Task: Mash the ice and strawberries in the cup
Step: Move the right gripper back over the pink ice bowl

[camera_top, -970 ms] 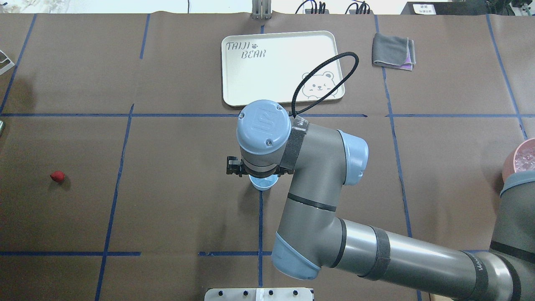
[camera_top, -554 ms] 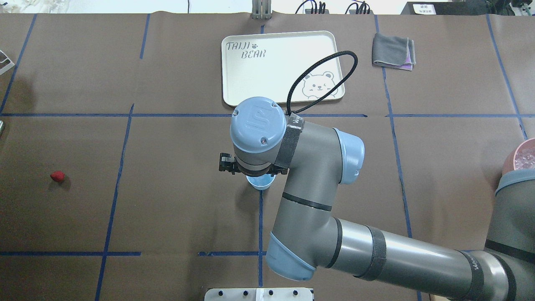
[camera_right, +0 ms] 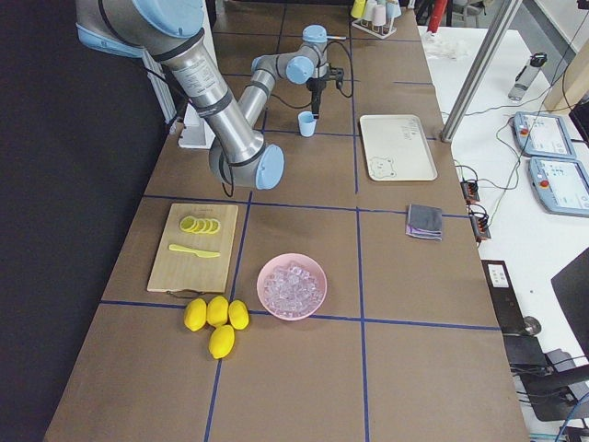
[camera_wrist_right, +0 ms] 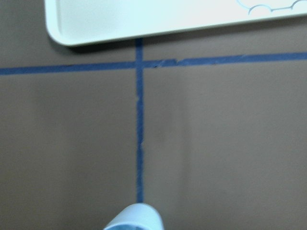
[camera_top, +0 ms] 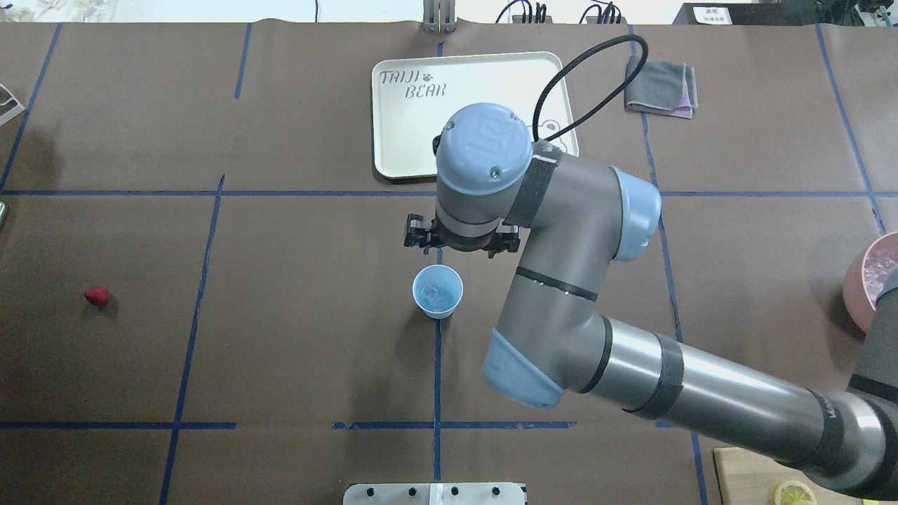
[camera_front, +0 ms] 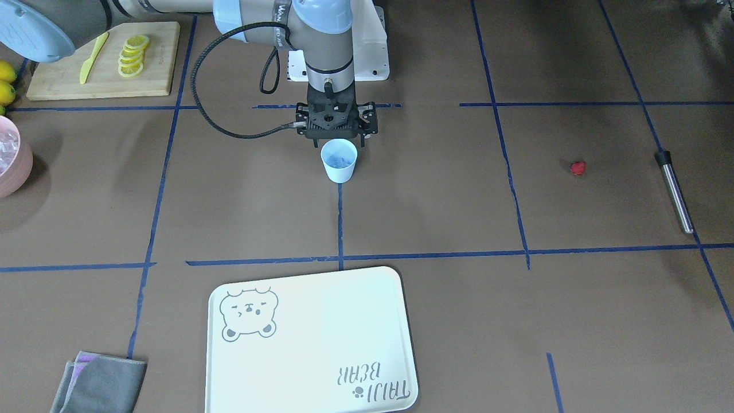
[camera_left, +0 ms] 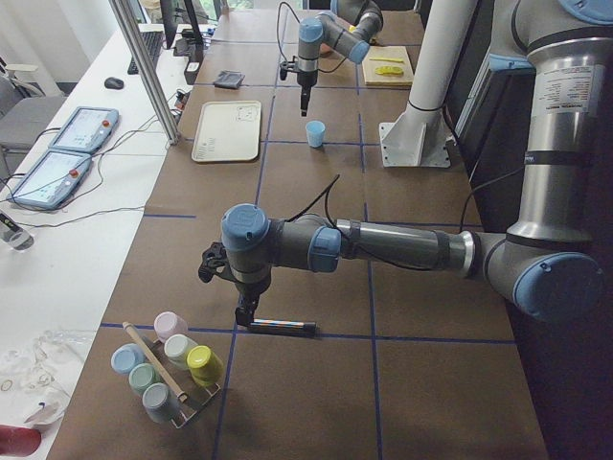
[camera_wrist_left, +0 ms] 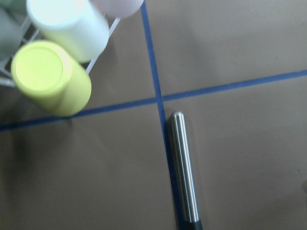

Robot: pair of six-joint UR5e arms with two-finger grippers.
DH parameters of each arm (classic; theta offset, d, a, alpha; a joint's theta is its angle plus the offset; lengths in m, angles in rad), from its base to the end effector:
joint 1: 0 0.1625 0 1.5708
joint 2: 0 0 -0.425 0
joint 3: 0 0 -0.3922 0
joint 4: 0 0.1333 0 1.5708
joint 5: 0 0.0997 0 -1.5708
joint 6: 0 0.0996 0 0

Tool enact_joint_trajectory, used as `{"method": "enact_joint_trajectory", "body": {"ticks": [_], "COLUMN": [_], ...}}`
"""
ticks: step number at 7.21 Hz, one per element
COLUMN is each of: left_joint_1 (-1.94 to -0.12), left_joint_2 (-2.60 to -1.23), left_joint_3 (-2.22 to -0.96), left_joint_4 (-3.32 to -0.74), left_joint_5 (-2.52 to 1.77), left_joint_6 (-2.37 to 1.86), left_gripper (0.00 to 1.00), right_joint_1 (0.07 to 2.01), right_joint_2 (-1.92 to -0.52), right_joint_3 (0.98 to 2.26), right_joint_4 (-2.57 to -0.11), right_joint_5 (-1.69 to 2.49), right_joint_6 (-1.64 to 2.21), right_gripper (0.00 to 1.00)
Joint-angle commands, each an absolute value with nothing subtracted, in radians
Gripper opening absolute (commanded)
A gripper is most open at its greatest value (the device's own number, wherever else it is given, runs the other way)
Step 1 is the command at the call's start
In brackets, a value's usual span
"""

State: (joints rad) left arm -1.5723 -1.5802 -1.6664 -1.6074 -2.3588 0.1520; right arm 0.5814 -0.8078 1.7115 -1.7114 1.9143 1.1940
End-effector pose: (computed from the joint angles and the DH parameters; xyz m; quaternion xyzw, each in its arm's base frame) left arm -0.0634 -0.5026 0.6018 0.0945 0.3768 0.0963 0.9164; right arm -0.5078 -0.4531 0.1604 0.0284 -0.3987 0.0301 0.9162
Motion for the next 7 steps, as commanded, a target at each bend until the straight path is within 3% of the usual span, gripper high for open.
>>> {"method": "enact_joint_trajectory", "body": {"ticks": [1,7], "left_joint_1": [-1.55,-1.47], "left_joint_2": [-1.586,-1.605], "left_joint_3": [-1.657,-1.675], "left_joint_4": [-1.687,-1.696], "left_joint_5": [-2.361,-2.367], "left_joint_6": [0.144,0.144], "left_gripper": [1.0,1.0], "right_joint_1": [0.798,1.405], "right_joint_2": [-0.981,-1.487], "right_joint_3": [1.788,1.818], "right_joint_4": [-1.713,-1.718], "right_joint_5": [2.072,2.255], "right_joint_6": [0.901,-0.153], "right_gripper": [0.98,0.99]}}
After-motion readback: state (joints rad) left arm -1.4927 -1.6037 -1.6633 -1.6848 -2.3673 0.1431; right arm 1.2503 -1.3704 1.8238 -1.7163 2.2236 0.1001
